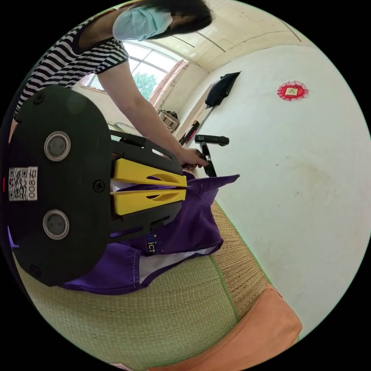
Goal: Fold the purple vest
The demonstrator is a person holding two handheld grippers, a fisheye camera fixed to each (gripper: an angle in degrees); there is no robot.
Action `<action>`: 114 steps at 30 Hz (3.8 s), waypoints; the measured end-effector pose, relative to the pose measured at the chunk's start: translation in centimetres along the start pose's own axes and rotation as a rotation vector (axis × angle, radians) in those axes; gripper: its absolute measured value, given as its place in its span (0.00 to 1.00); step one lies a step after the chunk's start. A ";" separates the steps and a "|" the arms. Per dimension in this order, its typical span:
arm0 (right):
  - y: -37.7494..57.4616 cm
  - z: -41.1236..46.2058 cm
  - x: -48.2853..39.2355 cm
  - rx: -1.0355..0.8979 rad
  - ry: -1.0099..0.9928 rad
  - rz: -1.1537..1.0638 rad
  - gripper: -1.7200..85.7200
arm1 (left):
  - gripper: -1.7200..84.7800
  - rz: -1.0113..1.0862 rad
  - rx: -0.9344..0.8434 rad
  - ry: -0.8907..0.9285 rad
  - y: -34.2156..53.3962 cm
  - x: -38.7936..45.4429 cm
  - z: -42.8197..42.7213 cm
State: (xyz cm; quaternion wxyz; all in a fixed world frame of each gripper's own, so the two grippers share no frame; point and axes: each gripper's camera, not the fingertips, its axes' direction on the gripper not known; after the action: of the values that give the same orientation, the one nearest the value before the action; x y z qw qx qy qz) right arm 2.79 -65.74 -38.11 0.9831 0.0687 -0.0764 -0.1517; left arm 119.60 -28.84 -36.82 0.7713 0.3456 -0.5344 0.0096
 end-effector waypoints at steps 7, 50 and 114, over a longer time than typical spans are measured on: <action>0.5 5.0 0.3 -0.054 0.051 0.006 0.03 | 0.02 0.050 -0.189 -0.034 -0.7 0.9 2.5; -0.5 30.1 -9.3 -0.440 0.156 -0.226 0.12 | 0.13 -0.426 0.035 0.328 28.4 -18.3 2.2; -4.7 10.1 -14.9 -0.440 0.332 -0.240 0.08 | 0.13 -0.556 -0.192 0.476 74.0 -7.1 2.5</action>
State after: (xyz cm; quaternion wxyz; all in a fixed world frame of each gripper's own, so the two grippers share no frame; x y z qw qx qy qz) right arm -14.34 -66.69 -30.93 0.9485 -0.1134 0.1285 -0.2664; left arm 86.05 28.58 -3.57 0.8759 0.3917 -0.2245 -0.1701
